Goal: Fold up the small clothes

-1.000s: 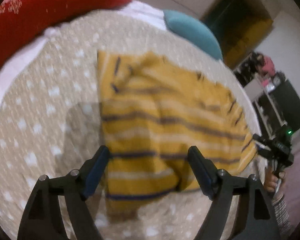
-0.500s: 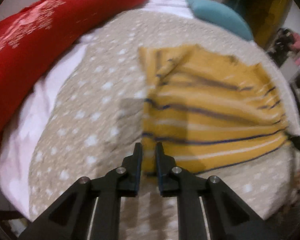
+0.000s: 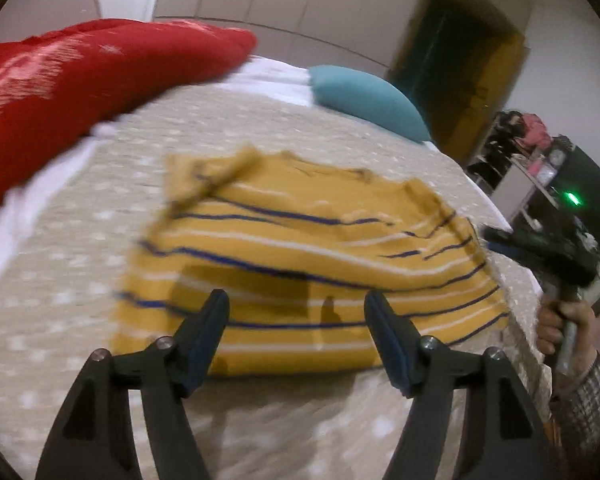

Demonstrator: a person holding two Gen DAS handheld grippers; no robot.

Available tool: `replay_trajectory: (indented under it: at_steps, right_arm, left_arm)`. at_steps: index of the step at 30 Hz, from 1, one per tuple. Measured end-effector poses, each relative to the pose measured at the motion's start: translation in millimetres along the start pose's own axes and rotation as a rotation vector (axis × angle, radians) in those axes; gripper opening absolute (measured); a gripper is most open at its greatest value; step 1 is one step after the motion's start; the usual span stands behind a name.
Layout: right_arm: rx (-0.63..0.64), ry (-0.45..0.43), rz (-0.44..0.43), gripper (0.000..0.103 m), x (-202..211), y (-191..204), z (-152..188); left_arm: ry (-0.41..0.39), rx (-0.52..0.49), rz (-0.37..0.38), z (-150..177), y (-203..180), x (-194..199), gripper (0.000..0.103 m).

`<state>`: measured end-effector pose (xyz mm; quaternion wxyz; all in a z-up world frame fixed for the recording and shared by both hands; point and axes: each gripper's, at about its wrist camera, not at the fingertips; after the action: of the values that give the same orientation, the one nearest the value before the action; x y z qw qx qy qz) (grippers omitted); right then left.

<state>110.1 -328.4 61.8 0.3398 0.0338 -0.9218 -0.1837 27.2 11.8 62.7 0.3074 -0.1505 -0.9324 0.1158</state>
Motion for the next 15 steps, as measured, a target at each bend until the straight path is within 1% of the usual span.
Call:
replay_trajectory:
  at_steps: [3, 4, 5, 7, 9, 10, 12, 13, 14, 15]
  right_arm:
    - [0.057, 0.034, 0.019, 0.046, -38.8, 22.1, -10.6]
    - [0.078, 0.068, 0.024, 0.039, -52.8, 28.5, -12.4]
    - [0.095, 0.099, 0.038, 0.006, -65.5, 30.6, -13.7]
    - [0.105, 0.090, 0.093, 0.006, -72.9, 25.8, -19.9]
    - [0.074, 0.088, 0.148, 0.005, -80.8, 13.7, -26.5]
    - [0.049, 0.102, 0.177, 0.005, -87.4, 6.2, -28.1]
    - [0.044, 0.117, 0.201, 0.004, -93.1, 5.2, -28.6]
    - [0.055, 0.119, 0.217, 0.005, -92.3, 9.6, -30.2]
    - [0.069, 0.118, 0.230, 0.010, -90.3, 15.0, -32.0]
    - [0.084, 0.098, 0.254, 0.015, -82.2, 22.6, -35.1]
  left_arm:
    - [0.014, 0.012, 0.018, 6.1, -6.5, -18.0, 0.069]
    - [0.011, 0.011, 0.027, 8.6, -5.5, -19.7, 0.069]
    - [0.004, 0.007, 0.029, 8.9, -4.1, -22.9, 0.069]
    - [-0.020, -0.002, 0.015, 6.9, -0.3, -20.4, 0.069]
    - [-0.043, 0.032, 0.025, -0.4, 6.9, -16.8, 0.069]
    - [-0.049, 0.047, 0.032, -2.4, 9.7, -13.3, 0.069]
    - [-0.060, 0.073, 0.026, -6.8, 18.3, -9.3, 0.070]
    - [-0.068, 0.082, 0.009, -8.1, 26.0, -5.0, 0.072]
    - [-0.073, 0.090, -0.006, -8.9, 32.4, -2.2, 0.076]
    - [-0.075, 0.106, -0.035, -9.0, 41.8, -0.8, 0.077]
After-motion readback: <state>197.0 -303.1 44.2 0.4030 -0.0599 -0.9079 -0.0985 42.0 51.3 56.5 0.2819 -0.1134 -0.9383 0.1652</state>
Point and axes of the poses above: each gripper's, at about its wrist camera, not at the fingertips, and x roughly against the way its jaws point, y to its left, z to its underside, and after that the axes turned 10 degrees about -y, right-handed
